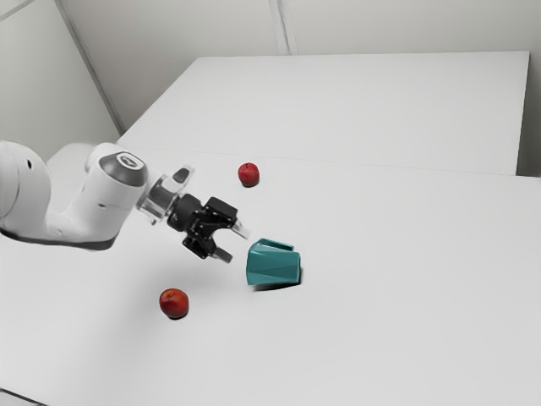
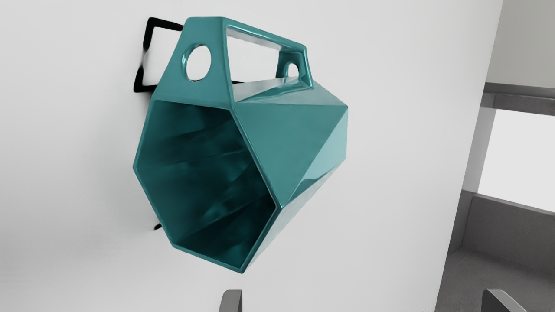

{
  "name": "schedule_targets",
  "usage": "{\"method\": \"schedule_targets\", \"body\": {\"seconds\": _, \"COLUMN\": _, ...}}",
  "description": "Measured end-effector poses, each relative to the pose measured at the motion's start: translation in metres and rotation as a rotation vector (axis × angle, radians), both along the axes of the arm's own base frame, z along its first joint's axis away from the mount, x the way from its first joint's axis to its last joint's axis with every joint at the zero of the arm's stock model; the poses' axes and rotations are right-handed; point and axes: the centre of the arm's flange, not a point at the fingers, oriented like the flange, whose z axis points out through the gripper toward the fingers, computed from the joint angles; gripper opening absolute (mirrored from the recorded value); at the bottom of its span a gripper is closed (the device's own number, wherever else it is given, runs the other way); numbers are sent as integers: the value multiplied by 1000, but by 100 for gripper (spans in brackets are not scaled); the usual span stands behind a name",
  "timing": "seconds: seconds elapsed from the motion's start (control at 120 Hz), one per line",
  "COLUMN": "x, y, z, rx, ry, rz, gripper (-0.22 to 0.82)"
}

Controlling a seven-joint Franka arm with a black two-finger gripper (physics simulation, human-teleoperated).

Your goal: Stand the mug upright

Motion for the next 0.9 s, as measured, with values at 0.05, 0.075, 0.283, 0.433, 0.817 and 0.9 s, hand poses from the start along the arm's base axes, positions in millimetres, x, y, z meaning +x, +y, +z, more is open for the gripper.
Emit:
{"method": "schedule_targets", "body": {"seconds": 0.05, "x": 0, "y": -9, "z": -9, "rx": -1, "ry": 1, "rz": -10, "gripper": 60}}
{"method": "schedule_targets", "body": {"seconds": 0.075, "x": 1, "y": -11, "z": -11, "rx": 1, "ry": -6, "rz": -12, "gripper": 60}}
{"method": "schedule_targets", "body": {"seconds": 0.283, "x": 10, "y": -2, "z": -22, "rx": 19, "ry": -63, "rz": 6, "gripper": 60}}
{"method": "schedule_targets", "body": {"seconds": 0.433, "x": 12, "y": -5, "z": -35, "rx": -29, "ry": -81, "rz": 36, "gripper": 60}}
{"method": "schedule_targets", "body": {"seconds": 0.817, "x": 12, "y": -17, "z": -50, "rx": -153, "ry": -129, "rz": 56, "gripper": 60}}
{"method": "schedule_targets", "body": {"seconds": 0.9, "x": 13, "y": -20, "z": -51, "rx": -160, "ry": -140, "rz": 45, "gripper": 49}}
